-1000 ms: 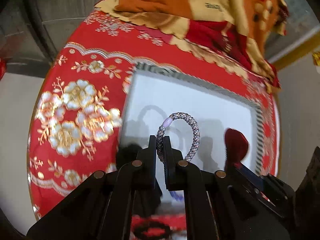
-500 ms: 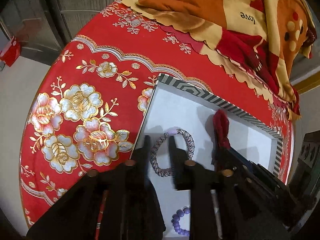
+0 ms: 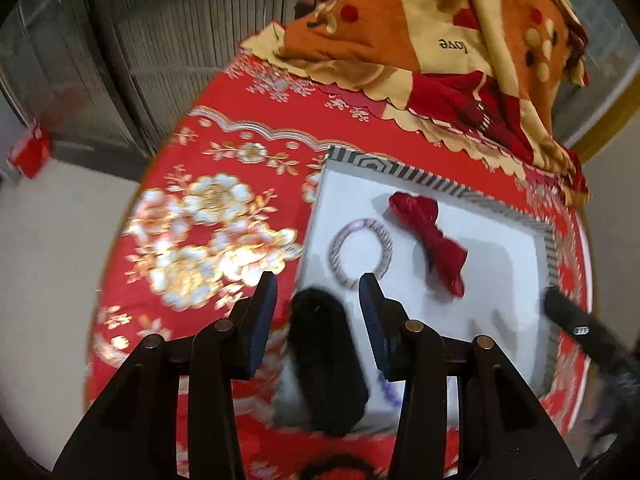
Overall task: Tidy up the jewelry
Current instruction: 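Lift both open tools out of the tray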
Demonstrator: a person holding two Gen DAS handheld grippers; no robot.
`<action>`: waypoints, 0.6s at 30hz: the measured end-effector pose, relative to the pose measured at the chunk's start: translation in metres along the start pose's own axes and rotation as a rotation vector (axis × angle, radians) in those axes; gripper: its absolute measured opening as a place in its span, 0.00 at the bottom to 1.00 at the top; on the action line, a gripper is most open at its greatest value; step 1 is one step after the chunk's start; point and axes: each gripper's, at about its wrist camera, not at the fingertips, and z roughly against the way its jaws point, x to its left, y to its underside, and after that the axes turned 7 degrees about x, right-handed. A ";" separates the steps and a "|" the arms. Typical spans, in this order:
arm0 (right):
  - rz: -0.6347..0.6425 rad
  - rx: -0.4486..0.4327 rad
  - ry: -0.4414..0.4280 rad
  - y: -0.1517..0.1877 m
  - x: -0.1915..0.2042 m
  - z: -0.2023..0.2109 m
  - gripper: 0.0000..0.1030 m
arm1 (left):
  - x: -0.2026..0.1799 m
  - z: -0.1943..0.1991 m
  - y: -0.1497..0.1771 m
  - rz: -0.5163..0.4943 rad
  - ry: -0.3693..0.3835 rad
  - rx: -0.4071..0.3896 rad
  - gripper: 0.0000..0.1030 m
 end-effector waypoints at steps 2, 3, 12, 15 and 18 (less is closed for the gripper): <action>0.000 -0.027 0.015 0.018 0.002 0.024 0.41 | 0.003 0.011 0.012 -0.021 -0.013 -0.027 0.40; -0.002 -0.035 0.017 0.024 0.003 0.031 0.41 | 0.004 0.014 0.017 -0.023 -0.013 -0.034 0.40; -0.027 -0.087 0.098 0.094 0.014 0.066 0.41 | 0.000 0.044 0.057 -0.097 -0.024 -0.104 0.41; -0.032 -0.096 0.107 0.113 0.019 0.071 0.41 | 0.001 0.051 0.067 -0.114 -0.025 -0.116 0.41; -0.027 -0.103 0.133 0.129 0.023 0.075 0.41 | 0.000 0.054 0.076 -0.125 -0.023 -0.119 0.41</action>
